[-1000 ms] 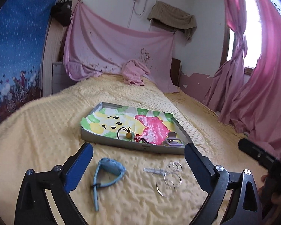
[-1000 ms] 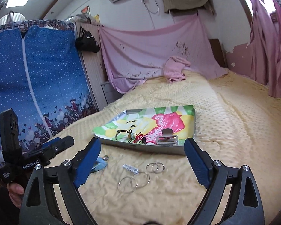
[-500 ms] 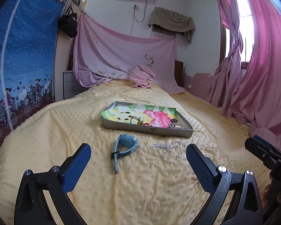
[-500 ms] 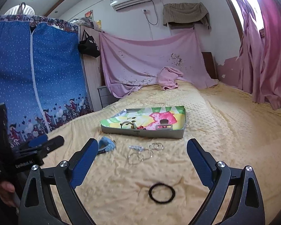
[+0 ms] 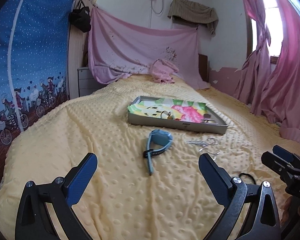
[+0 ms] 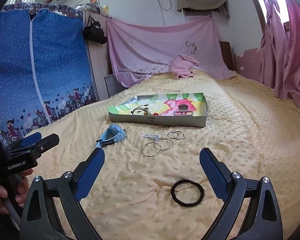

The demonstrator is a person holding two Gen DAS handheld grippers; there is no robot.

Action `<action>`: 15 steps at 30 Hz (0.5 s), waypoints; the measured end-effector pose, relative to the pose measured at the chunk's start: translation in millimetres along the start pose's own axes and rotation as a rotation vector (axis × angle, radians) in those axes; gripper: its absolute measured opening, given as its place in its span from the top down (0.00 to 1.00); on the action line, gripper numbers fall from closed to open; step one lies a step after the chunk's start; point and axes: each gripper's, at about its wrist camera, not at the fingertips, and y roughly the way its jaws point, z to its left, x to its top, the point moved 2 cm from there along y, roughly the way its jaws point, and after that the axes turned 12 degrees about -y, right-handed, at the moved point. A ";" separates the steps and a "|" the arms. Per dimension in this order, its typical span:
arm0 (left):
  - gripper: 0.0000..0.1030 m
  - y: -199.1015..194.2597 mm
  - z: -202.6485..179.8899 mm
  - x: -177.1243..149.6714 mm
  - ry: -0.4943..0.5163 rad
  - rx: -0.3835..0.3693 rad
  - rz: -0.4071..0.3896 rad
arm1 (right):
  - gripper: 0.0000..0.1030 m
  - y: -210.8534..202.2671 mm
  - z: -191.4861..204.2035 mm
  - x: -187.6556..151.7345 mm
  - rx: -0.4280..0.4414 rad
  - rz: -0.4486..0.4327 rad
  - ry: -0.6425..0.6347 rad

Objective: Organize jewelry
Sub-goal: 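Withdraw both tools from the tray toward the blue watch and hoops, then grasp blue watch with left tool while right tool grasps silver hoop earring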

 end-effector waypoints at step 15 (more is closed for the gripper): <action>0.01 92.1 -0.3 13.7 -0.020 0.056 0.123 | 0.09 106.4 -9.7 18.1 0.021 0.152 -0.021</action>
